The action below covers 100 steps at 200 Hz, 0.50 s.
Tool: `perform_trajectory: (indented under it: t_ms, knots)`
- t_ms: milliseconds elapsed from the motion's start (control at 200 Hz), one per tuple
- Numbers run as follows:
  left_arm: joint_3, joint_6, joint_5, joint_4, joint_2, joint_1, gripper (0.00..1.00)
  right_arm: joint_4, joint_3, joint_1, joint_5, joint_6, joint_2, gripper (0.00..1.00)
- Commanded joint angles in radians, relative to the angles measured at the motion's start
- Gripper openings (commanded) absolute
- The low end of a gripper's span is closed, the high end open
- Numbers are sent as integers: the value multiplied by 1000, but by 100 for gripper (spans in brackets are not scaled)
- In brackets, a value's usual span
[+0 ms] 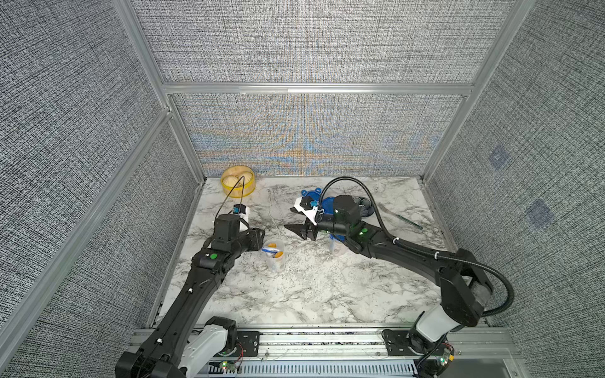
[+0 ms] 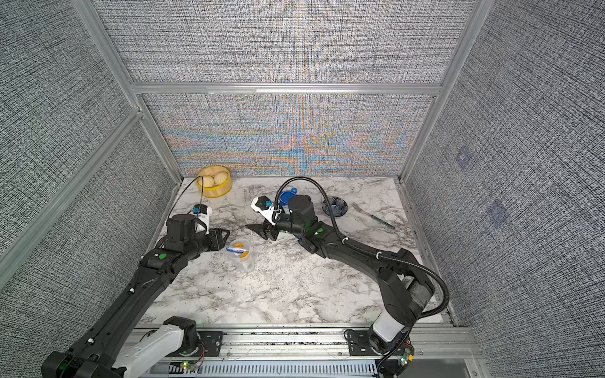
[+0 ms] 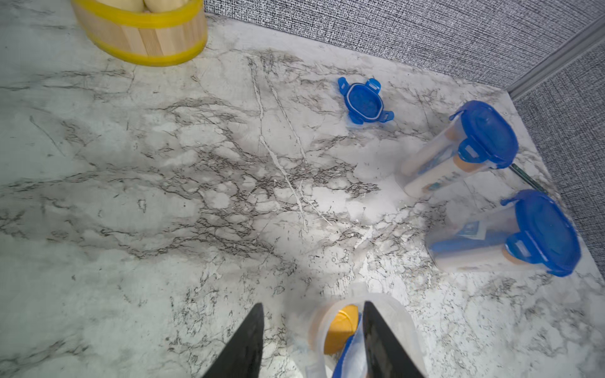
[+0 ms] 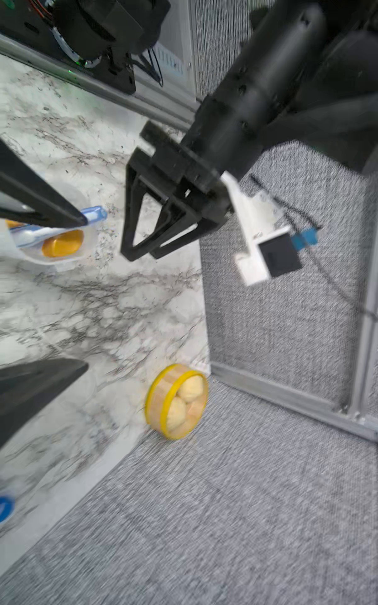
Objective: Pack away toiletry kits
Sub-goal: Place the toiletry item into the container.
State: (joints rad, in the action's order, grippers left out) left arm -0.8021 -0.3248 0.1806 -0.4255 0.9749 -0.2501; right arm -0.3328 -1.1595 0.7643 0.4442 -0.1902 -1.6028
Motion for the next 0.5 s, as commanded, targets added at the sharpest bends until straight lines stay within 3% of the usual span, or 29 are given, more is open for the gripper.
perform_trajectory:
  t_ms: [0,60,280,495]
  knots:
    - [-24,-37,3,-108,-30,2,47,221,7,-13,-114,61,31,65]
    - [-32,-98,-29,-164,-56,0,43,251,16,-23,-120,86,46,63]
    - [-121,-145,47,-379,-47,1,34,288,47,-52,-122,149,72,59]
    - [-132,-179,162,-386,10,1,34,291,52,-65,-114,180,77,59]
